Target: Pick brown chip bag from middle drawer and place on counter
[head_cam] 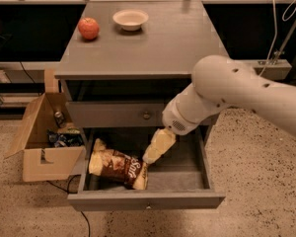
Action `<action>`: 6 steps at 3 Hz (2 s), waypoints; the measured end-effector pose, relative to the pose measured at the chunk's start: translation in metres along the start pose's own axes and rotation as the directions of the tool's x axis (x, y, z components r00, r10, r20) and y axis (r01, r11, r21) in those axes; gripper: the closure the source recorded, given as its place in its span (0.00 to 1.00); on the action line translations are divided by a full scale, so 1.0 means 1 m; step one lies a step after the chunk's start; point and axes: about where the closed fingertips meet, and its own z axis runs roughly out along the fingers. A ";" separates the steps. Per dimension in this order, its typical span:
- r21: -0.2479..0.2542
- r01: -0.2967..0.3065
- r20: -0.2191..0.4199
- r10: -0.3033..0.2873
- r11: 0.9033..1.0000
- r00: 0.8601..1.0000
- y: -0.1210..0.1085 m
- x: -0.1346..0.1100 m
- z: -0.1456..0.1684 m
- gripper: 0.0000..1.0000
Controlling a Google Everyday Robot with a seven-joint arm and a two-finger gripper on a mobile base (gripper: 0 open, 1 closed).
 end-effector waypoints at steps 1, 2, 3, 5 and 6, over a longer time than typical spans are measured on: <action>0.000 0.010 0.036 -0.010 1.000 0.999 0.001 0.002 0.062 0.00; 0.000 0.014 0.076 -0.014 1.000 0.997 -0.004 -0.003 0.120 0.00; -0.002 0.000 0.123 0.001 1.000 0.992 -0.009 -0.018 0.166 0.00; 0.006 -0.035 0.127 0.034 0.999 0.991 -0.015 -0.035 0.243 0.00; 0.018 -0.051 0.131 0.048 0.999 0.990 -0.025 -0.026 0.271 0.00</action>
Offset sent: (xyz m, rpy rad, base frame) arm 0.0456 0.0932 -0.1586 0.1165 -0.0570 0.0066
